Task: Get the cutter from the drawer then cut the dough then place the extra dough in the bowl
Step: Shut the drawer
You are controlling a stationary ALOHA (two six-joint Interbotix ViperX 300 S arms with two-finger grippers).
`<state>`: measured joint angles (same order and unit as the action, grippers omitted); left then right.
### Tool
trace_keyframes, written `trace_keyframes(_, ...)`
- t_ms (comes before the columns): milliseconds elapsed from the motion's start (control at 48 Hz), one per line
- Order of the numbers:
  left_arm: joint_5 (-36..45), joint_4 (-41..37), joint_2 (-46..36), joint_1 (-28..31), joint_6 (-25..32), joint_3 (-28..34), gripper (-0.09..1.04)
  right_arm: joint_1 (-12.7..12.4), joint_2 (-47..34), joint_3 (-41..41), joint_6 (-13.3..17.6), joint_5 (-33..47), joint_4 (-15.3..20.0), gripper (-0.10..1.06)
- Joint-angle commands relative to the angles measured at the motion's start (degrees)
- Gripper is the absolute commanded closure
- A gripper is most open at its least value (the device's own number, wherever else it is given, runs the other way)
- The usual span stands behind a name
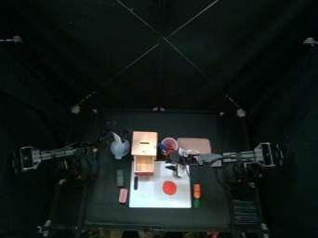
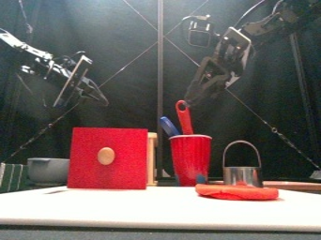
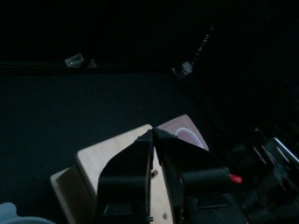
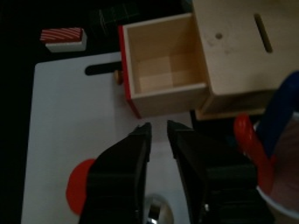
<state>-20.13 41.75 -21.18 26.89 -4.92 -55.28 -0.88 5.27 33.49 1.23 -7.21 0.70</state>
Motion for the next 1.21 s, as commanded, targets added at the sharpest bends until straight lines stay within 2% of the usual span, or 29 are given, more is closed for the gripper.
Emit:
trace_keyframes(21,2.11,1.41,4.31,1.58,0.09,4.83,0.63,1.23,-3.25,-5.80,0.18,0.62,-0.26,0.52)
trace_keyframes(292,15.38,5.89,15.38,5.01,0.18,14.77,0.63,3.96,-13.62,-16.44,0.09,-0.97,-0.35,0.53)
trace_keyframes(562,18.63,6.33,18.19,7.38,0.18,16.44,0.63,4.83,-21.53,-25.84,0.18,-10.46,-0.88,0.53)
trace_keyframes(750,21.71,6.24,18.46,7.47,0.35,16.08,0.63,4.48,-24.96,-29.44,0.26,-14.15,-1.58,0.53)
trace_keyframes(1021,22.24,6.24,18.72,7.47,0.35,14.85,0.63,1.49,-26.63,-30.94,0.35,-14.77,-2.64,0.53)
trace_keyframes(1208,21.97,6.24,18.72,7.47,0.26,14.77,0.63,-0.53,-26.72,-31.90,0.35,-15.56,-5.27,0.53)
